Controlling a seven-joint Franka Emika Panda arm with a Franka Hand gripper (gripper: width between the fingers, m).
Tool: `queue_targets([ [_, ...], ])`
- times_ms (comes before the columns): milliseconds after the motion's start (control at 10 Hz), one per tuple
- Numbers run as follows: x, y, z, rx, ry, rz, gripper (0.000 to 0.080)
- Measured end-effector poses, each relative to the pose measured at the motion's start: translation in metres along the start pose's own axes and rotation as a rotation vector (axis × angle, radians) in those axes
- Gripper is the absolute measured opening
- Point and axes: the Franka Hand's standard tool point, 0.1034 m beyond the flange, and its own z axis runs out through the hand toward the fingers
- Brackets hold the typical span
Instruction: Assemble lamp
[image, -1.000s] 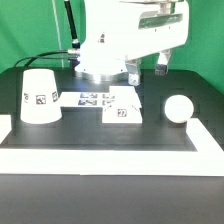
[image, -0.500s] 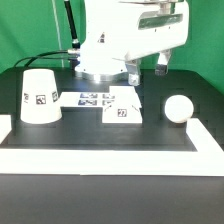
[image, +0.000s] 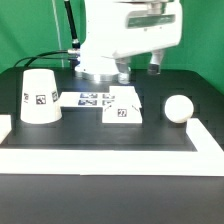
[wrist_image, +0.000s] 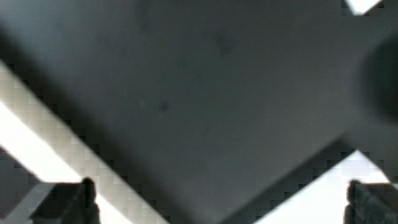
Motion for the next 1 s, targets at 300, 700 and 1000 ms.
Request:
queue_targets([
  [300, -0.007, -0.006, 0.006, -0.002, 0.007, 0.098, 0.0699],
  [700, -0.006, -0.008, 0.007, 0.007, 0.009, 0.368, 0.0699],
  [1000, -0.024, -0.02, 0.014, 0.017, -0.02, 0.498, 0.0699],
])
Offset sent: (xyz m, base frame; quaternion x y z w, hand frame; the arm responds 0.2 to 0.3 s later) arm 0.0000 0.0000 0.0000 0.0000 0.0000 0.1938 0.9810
